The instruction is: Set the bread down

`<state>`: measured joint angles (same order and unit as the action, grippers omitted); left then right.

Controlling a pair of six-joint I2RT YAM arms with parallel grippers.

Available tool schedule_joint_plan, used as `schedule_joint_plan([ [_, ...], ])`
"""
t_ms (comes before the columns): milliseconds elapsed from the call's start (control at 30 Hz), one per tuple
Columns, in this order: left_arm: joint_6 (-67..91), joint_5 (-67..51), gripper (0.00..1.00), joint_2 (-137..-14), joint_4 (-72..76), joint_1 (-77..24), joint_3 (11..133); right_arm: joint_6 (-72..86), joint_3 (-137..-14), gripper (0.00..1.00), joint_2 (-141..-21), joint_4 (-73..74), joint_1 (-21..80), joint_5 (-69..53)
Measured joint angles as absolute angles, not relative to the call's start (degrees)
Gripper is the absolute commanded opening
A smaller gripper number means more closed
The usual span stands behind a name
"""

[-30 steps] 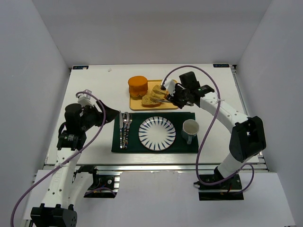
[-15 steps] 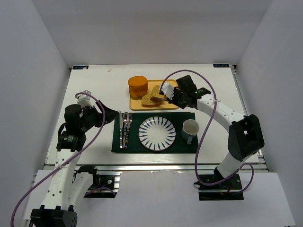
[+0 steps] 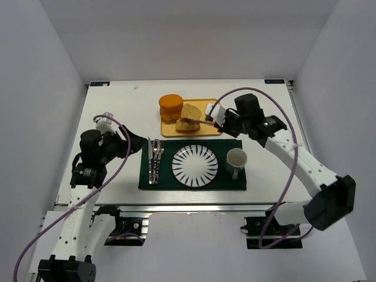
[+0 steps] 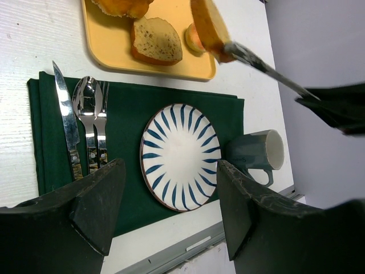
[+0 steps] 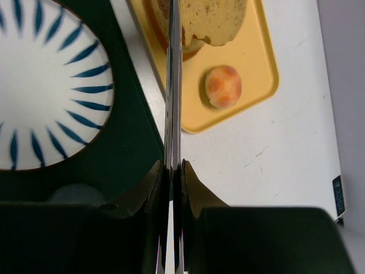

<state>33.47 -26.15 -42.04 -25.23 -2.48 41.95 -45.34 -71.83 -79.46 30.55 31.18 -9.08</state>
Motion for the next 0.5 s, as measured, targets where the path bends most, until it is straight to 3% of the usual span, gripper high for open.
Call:
schedule_joint_plan([
  [267,33.7,-26.2,0.74,-42.2,-24.8,-2.5,41.7,-50.3,-65.1,0.01,-69.3,40.1,35.9,-14.4],
  [467,33.7,-26.2,0.74,-42.4,-24.7,-2.5,41.6,-54.0,-62.7,0.16,-68.7,46.7,38.3,-15.4],
  [500,33.7,-26.2,0.74,-42.4,-24.7,-2.5,41.7,-54.4,-62.5,0.24,-68.7,47.4,38.6,-15.4],
])
